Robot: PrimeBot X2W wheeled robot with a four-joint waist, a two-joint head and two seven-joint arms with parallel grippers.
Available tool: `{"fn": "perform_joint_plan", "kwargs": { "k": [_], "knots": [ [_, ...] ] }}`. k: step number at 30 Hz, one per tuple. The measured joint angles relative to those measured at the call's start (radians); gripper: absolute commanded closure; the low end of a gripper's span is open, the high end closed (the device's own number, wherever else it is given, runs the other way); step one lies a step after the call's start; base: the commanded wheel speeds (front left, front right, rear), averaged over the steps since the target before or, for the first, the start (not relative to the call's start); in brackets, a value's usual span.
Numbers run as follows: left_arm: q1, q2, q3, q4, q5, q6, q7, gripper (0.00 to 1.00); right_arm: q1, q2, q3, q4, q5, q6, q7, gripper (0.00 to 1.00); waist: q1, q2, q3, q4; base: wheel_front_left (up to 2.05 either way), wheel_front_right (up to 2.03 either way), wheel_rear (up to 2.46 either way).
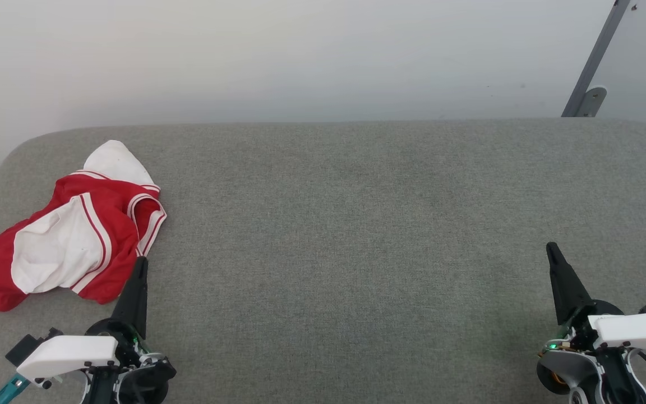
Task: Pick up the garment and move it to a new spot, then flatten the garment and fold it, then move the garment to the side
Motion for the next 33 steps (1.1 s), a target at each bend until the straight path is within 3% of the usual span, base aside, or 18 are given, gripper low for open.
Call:
{"fn": "perform_joint_plan", "kwargs": {
  "k": [33],
  "knots": [
    [0.0, 0.0, 0.0, 0.0, 0.0, 0.0, 0.0, 1.0, 0.0, 0.0, 0.0, 0.0, 0.0, 0.0, 0.0, 1.0, 0.0, 0.0, 0.0, 0.0, 0.0, 0.0, 0.0]
  ]
}}
